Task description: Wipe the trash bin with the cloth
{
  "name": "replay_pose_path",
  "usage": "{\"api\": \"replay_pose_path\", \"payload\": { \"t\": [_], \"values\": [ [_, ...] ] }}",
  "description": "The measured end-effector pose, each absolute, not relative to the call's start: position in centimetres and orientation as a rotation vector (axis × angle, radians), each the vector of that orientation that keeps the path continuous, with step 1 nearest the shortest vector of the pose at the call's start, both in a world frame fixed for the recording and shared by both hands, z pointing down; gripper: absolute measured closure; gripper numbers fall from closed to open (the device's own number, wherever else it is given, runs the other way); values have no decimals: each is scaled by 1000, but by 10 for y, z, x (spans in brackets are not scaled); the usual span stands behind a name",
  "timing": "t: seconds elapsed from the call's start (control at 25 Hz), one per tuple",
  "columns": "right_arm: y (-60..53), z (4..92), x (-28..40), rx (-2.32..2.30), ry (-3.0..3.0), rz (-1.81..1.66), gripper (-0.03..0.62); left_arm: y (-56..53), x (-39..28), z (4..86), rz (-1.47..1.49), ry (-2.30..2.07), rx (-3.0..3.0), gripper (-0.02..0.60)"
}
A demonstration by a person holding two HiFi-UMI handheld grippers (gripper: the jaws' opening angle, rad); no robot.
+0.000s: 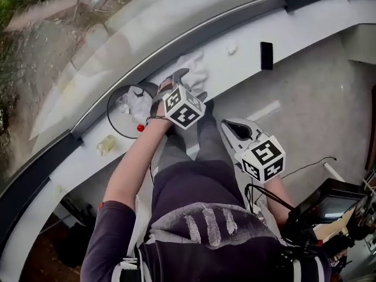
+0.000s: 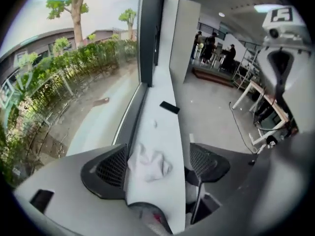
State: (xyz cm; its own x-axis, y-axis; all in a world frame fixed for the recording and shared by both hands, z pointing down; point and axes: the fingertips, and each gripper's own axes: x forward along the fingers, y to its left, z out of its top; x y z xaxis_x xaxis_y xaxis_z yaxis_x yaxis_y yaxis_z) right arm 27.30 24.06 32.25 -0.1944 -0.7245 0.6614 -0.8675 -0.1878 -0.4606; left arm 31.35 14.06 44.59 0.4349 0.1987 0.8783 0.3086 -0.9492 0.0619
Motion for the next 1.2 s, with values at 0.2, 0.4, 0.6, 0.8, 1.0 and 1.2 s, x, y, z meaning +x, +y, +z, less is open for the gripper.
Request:
{"api": "replay_pose_path", "payload": {
  "t": [0.2, 0.4, 0.6, 0.8, 1.0, 1.2],
  "values": [
    [277, 352, 281, 1883, -1810, 1448, 595, 137, 323, 569, -1841, -492, -2313, 204],
    [308, 374, 275, 1857, -1736, 1555, 595, 132, 304, 664, -2119, -458, -2215, 204],
    [330, 404, 282, 1885, -1640, 1661, 595, 131, 305, 713, -2148, -438, -2146, 205],
    [335, 419, 276, 1863, -1599, 1730, 595, 139, 307, 742, -2260, -353, -2185, 206],
    [333, 418, 262, 1830, -1603, 1726, 595, 131, 310, 741, -2235, -334, -2212, 436],
    [322, 403, 270, 1837, -1650, 1606, 595, 138, 323, 685, -2206, -298, -2480, 505]
  ]
}}
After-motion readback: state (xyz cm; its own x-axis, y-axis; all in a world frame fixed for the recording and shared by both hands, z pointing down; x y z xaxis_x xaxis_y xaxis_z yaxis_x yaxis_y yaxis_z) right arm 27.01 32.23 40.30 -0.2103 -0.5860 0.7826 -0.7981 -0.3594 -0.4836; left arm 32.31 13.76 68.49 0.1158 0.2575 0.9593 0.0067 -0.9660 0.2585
